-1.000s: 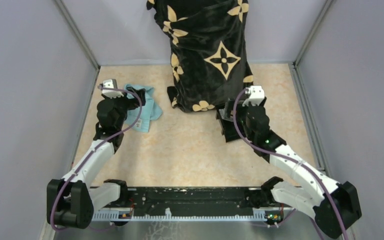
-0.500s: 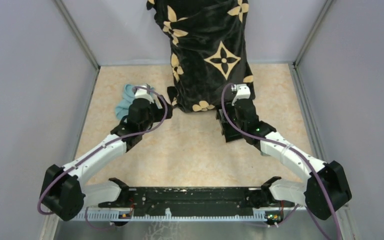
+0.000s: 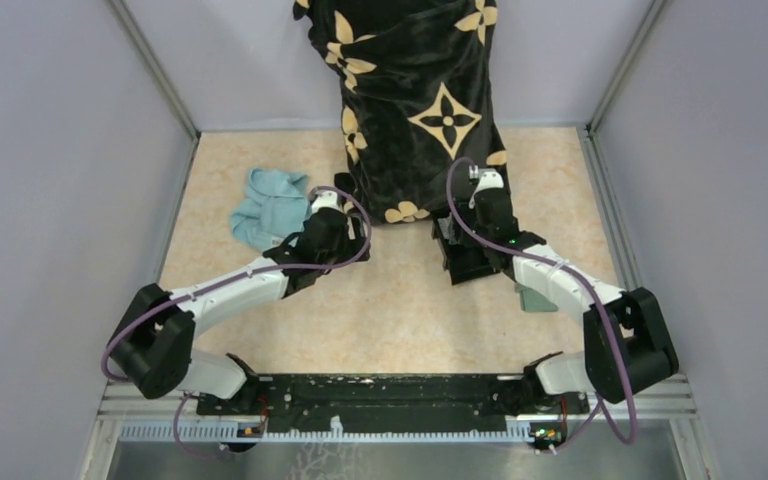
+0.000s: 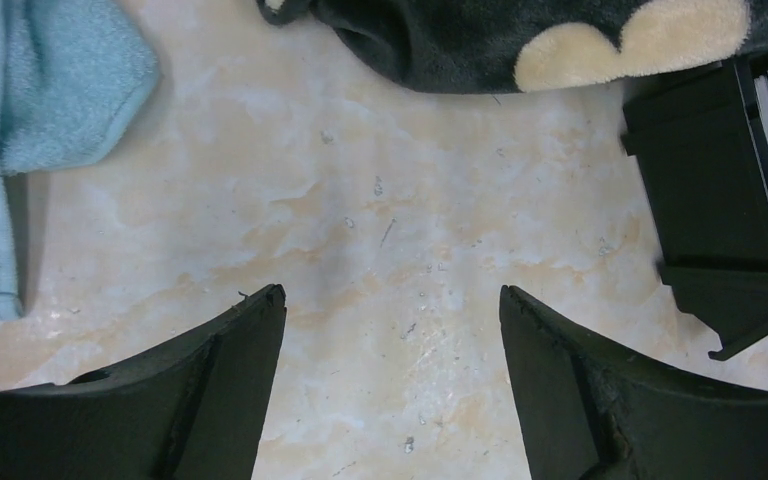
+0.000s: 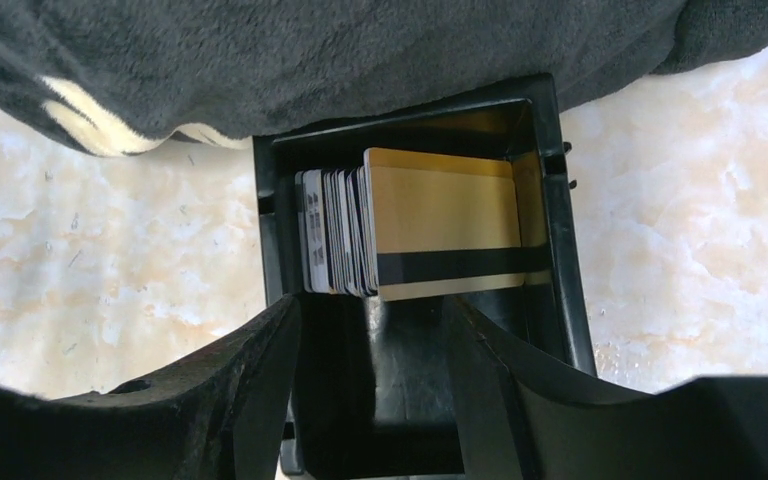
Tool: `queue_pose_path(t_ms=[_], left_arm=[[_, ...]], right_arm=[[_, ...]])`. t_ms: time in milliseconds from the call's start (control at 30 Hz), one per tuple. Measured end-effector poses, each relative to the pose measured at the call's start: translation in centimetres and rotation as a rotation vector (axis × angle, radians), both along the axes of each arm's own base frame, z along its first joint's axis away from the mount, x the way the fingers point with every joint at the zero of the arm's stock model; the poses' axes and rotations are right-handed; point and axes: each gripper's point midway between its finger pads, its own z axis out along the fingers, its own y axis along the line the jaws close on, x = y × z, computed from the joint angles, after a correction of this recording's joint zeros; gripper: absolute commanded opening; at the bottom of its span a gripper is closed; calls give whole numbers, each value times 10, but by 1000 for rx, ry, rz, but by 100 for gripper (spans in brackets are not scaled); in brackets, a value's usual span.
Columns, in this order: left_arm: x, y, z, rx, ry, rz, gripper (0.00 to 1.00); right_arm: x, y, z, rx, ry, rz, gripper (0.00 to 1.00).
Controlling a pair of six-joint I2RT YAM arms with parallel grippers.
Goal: Put the credit cards into the card holder
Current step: Pick up the card holder from the center of the board.
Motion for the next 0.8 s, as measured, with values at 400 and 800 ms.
queue_pose_path(t_ms=[400, 800], left_arm=[[-6, -41, 3, -18, 12, -100, 84], [-50, -100, 11, -55, 7, -307, 84]], right_arm=[[2, -42, 47, 19, -89, -195, 69], [-69, -126, 41, 87, -46, -680, 71]])
